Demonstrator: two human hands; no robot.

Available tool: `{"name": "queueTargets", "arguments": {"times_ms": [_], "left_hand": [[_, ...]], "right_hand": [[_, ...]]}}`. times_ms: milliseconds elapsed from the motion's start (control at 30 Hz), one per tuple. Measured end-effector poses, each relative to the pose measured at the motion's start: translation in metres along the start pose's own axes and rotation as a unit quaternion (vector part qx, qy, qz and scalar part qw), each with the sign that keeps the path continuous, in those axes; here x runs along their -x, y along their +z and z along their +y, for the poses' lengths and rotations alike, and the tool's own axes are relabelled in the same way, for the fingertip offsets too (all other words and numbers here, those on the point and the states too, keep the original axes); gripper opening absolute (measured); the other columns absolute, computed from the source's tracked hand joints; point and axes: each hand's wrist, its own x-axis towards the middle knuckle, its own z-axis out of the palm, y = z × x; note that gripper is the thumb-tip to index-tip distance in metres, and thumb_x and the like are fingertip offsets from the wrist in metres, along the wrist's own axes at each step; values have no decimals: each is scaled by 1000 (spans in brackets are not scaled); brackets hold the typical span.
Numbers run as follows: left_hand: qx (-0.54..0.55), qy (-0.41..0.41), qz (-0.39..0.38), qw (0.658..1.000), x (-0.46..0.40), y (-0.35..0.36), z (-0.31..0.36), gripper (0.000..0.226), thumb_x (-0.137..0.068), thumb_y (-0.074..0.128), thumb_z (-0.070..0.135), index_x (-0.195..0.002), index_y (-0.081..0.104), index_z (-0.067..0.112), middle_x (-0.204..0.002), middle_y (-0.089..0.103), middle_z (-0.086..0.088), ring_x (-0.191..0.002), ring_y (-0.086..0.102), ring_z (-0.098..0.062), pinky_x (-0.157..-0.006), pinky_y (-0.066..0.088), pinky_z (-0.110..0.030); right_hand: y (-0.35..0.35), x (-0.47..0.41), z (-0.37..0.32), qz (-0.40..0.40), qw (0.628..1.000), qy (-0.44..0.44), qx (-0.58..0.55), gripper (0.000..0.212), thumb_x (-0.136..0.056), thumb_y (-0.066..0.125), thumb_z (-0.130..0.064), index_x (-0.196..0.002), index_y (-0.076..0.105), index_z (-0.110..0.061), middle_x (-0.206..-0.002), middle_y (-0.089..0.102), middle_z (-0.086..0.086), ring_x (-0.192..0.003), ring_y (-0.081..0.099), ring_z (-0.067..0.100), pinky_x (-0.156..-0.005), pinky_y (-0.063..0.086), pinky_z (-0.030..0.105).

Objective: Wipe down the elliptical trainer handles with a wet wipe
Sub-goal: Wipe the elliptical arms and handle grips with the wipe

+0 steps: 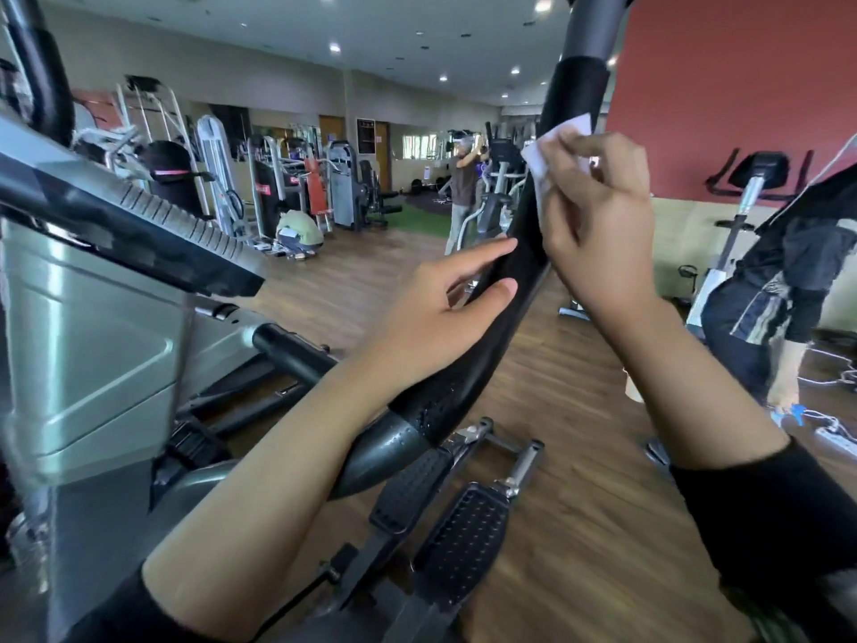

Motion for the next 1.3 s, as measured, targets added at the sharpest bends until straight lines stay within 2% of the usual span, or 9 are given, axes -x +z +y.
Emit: {"name": "queueTargets", "arguments": {"times_ms": [233,333,433,667,767,833,1000,1133,1300], "left_hand": [[18,9,-52,998,10,-15,-8,43,-93,61,30,-135,54,38,-138,50,26,-116,50,12,-99,34,-5],[47,18,-51,997,17,-18,-16,47,-87,63,36,-134,56,36,-130,59,17,-119,51,8,-108,35,-18],[61,27,-59,996,26,-18,-23,50,-82,58,40,-132,56,37,-96,50,5,-92,48,-6,-91,38,-24],[83,32,-77,993,39,-21,-30,51,-85,60,37,-136,53,32,-100,59,13,-89,46,-9,-74,36,-18],[85,34,-85,992,41,-23,-33,54,-83,57,43,-136,51,37,-95,46,4,-90,43,-8,-82,35,-24],[87,33,-87,992,46,-24,-35,54,-83,56,44,-136,50,38,-94,45,4,-89,43,-8,-82,35,-25],[92,20,-91,991,54,-25,-39,55,-83,56,45,-137,48,40,-93,46,4,-88,45,-8,-85,37,-25],[104,25,-97,990,58,-24,-41,53,-87,58,43,-139,46,39,-93,48,4,-86,45,-9,-81,36,-26],[126,32,-101,986,67,-28,-45,54,-87,59,39,-140,48,35,-98,55,17,-90,46,-1,-86,39,-20]], "right_hand": [[8,-36,-3,15,996,37,77,35,-90,47,-5,-122,61,-1,-122,56,20,-111,51,38,-96,30,22],[5,-17,-16,-7,994,30,102,31,-88,52,-2,-116,64,1,-112,59,22,-104,53,40,-90,27,18],[-3,13,-38,-43,993,56,97,29,-85,52,2,-110,67,1,-103,61,22,-100,52,34,-86,28,17],[-15,6,-55,-120,976,145,110,31,-85,50,-1,-110,68,-2,-105,57,19,-102,56,38,-91,43,32],[-16,13,-67,-131,975,159,83,28,-88,53,-6,-111,68,-4,-96,52,10,-105,58,32,-91,38,21],[-22,24,-80,-117,976,173,67,25,-89,55,-8,-109,70,-6,-91,49,3,-93,59,17,-81,35,9],[-28,35,-96,-110,966,227,49,25,-88,55,-6,-108,70,-5,-90,48,-2,-89,57,12,-77,34,-1],[-21,22,-90,-121,959,247,69,26,-89,56,-5,-112,67,0,-97,46,-1,-76,47,-10,-79,29,-8],[-28,39,-113,-91,959,259,75,26,-88,55,-5,-110,69,-4,-88,53,10,-72,49,10,-69,32,1]]}}
